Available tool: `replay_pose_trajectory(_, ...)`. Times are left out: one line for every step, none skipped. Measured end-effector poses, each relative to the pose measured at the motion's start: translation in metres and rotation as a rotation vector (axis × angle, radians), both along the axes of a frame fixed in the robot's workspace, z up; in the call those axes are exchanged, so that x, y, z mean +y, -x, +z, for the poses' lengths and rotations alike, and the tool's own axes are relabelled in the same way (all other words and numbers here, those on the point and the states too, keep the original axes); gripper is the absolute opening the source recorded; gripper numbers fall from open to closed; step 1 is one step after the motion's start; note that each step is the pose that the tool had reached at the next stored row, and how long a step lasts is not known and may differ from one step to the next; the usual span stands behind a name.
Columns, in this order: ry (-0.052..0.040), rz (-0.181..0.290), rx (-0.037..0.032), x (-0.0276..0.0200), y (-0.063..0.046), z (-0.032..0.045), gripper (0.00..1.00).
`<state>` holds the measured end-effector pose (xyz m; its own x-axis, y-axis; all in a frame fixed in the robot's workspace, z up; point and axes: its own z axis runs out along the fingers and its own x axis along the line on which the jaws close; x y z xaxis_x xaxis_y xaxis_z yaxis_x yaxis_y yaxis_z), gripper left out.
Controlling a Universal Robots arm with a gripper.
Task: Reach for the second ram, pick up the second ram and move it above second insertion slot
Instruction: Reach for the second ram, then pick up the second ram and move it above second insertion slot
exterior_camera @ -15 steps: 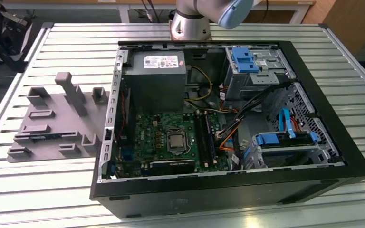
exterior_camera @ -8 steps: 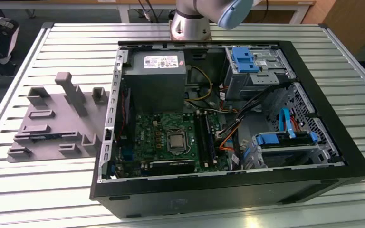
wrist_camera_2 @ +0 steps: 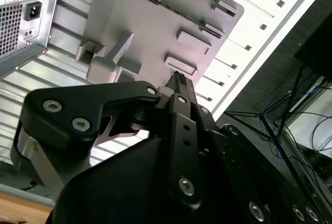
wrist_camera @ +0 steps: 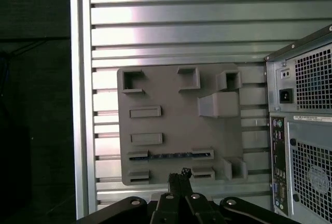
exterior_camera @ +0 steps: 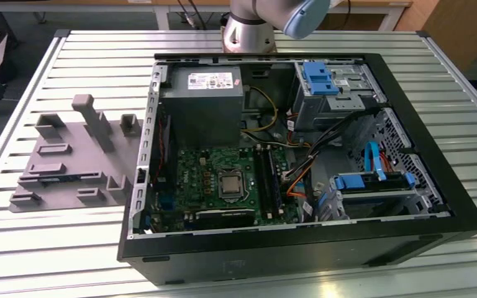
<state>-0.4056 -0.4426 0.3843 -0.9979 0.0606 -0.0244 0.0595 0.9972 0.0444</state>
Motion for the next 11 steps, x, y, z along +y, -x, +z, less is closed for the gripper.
replay_pose_trajectory(0.0000,0.000,0.0000,0.0000,0.0000,0.0000,0.11)
replay_pose_trajectory(0.0000,0.000,0.0000,0.0000,0.0010,0.0000,0.11)
replay_pose_trajectory(0.0000,0.000,0.0000,0.0000,0.0019,0.0000,0.11)
replay_pose_trajectory(0.0000,0.000,0.0000,0.0000,0.0020,0.0000,0.11)
replay_pose_trajectory(0.0000,0.000,0.0000,0.0000,0.0021,0.0000,0.11)
replay_pose_trajectory(0.0000,0.000,0.0000,0.0000,0.0022,0.0000,0.11)
replay_pose_trajectory(0.0000,0.000,0.0000,0.0000,0.0022,0.0000,0.11)
replay_pose_trajectory(0.0000,0.000,0.0000,0.0000,0.0023,0.0000,0.11)
replay_pose_trajectory(0.0000,0.000,-0.0001,0.0000,0.0024,0.0000,0.11)
replay_pose_trajectory(0.0000,0.000,0.0000,0.0000,0.0025,0.0000,0.11)
replay_pose_trajectory(0.0000,0.000,0.0000,0.0000,0.0025,0.0000,0.11)
